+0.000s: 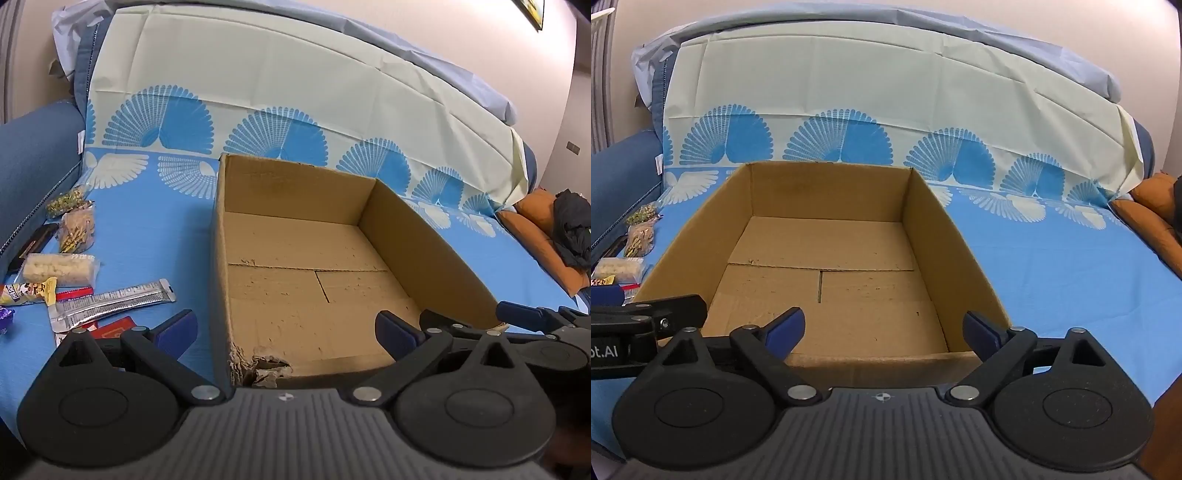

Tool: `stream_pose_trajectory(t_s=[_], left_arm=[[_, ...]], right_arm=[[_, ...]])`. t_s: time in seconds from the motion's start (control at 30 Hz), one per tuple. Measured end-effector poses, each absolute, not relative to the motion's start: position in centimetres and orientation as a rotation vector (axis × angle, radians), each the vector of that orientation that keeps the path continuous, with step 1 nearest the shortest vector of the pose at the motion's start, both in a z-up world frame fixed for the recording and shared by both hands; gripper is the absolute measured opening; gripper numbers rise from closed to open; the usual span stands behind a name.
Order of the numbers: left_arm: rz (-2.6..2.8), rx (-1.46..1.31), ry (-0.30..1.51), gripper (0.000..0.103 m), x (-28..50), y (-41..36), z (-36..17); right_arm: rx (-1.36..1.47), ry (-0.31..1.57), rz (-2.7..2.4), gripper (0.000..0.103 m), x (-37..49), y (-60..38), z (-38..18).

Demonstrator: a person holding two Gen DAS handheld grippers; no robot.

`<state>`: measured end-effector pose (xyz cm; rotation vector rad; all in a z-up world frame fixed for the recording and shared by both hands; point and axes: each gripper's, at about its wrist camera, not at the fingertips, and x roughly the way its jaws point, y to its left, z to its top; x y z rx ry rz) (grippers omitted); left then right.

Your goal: Organize snacks

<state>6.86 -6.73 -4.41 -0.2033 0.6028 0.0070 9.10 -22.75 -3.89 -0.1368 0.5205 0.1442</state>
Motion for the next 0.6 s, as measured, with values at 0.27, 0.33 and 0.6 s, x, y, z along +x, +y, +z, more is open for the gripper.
stream_pose_trajectory(t_s=[0.27, 0.33, 0.6], left_arm=[[0.005, -0.205, 0.602, 0.102, 6.83, -6.82, -4.46], [0.005, -0.206, 0.602, 0.102, 6.8, -6.87, -4.45], [0.002, -0.208, 0.604, 0.102, 6.86, -6.94, -4.3]], right_arm=[[-0.139, 0.518, 0.138, 0.092, 9.02, -22.64, -3.76], [-0.138, 0.518, 0.137, 0.092, 8.94, -22.64, -3.76], [-0.142, 0.513, 0.144, 0.09, 8.75, -22.48, -4.39]])
